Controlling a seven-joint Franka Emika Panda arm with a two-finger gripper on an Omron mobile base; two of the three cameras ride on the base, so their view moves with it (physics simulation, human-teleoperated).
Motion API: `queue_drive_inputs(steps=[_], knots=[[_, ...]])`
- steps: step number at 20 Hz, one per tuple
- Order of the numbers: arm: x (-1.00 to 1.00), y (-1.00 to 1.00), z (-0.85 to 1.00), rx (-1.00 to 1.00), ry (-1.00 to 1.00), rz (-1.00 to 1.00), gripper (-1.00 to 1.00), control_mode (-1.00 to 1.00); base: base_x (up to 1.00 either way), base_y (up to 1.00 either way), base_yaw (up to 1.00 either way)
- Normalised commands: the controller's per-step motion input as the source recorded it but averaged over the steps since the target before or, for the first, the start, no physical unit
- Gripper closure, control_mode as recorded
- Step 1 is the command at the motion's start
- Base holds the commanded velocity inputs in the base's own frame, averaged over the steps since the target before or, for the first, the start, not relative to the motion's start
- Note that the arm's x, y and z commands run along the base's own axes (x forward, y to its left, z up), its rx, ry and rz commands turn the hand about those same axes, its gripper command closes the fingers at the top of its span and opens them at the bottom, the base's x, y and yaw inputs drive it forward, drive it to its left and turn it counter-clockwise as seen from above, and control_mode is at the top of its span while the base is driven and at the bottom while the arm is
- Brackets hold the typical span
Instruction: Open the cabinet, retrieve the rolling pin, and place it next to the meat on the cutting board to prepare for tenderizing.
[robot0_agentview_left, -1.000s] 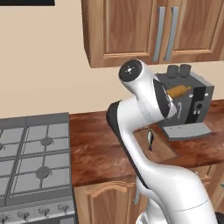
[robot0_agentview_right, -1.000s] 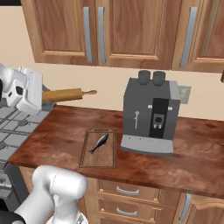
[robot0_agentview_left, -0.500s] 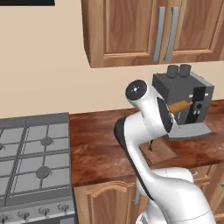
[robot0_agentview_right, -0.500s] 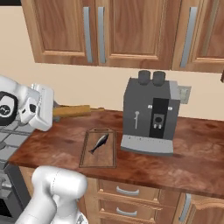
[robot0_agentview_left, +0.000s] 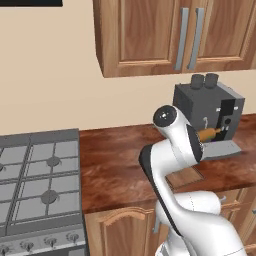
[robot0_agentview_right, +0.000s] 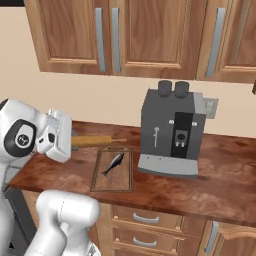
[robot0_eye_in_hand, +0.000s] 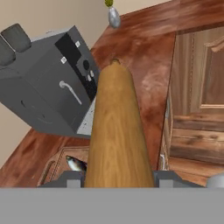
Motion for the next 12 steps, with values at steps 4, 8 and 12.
queue_drive_inputs(steps=[4, 8, 12], knots=[[0.01, -0.11, -0.5, 0.0, 0.01, 0.0, 1.0, -1.0, 0.0, 0.0, 0.0], [0.03, -0.07, -0.49, 0.0, 0.01, 0.0, 1.0, -1.0, 0.0, 0.0, 0.0], [0.01, -0.1, -0.49, 0.0, 0.0, 0.0, 1.0, -1.0, 0.0, 0.0, 0.0]])
